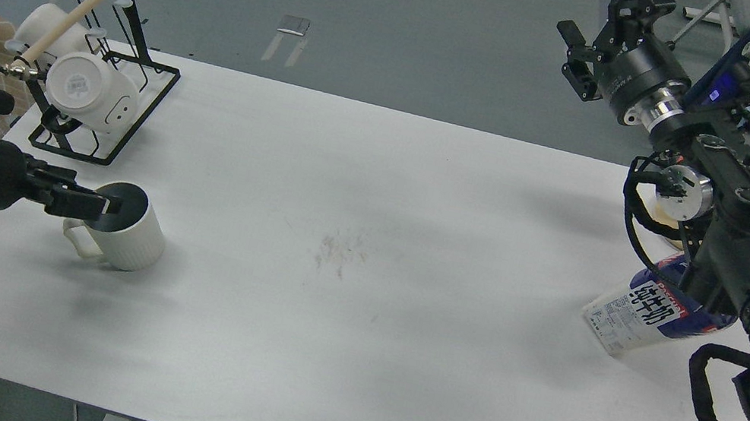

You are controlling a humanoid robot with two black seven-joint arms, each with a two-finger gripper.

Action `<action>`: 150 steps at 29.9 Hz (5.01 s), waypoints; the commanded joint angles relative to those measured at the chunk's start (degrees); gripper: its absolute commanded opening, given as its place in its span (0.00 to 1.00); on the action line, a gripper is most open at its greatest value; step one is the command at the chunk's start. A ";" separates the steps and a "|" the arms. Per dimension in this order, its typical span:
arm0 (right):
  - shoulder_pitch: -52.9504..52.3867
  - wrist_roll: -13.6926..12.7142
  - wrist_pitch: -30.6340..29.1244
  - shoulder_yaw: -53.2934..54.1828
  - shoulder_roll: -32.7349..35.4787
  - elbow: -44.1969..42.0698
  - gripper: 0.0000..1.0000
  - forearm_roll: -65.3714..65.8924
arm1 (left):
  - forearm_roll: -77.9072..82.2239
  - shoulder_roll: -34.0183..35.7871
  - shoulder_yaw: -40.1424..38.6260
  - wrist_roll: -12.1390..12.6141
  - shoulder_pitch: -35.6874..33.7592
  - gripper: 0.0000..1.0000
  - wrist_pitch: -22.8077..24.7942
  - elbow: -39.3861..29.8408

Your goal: Place cup and milk with both arms

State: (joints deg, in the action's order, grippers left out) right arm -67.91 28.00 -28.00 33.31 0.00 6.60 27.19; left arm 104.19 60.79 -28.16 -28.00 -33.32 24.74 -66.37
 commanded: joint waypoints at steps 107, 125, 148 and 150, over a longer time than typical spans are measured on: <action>-7.85 0.00 0.00 -0.09 0.00 -0.88 1.00 -0.03 | 11.56 -39.08 26.14 5.50 -32.51 0.76 3.26 7.75; -9.43 0.00 0.00 -0.79 0.00 0.08 1.00 0.41 | -20.58 -24.14 22.28 4.98 -43.50 0.93 3.26 -1.66; -10.41 0.00 18.94 -30.58 62.90 69.93 1.00 33.36 | -79.76 -16.49 -1.54 9.28 -26.54 0.94 -2.86 1.86; -6.46 0.00 23.49 -30.50 71.24 75.91 1.00 39.32 | -79.76 -16.66 -1.54 9.37 -26.36 0.94 -2.86 1.77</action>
State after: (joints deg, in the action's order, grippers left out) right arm -79.07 28.01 -9.91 2.71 60.50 74.12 59.28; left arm 24.46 44.33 -29.21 -18.79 -60.19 21.79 -64.51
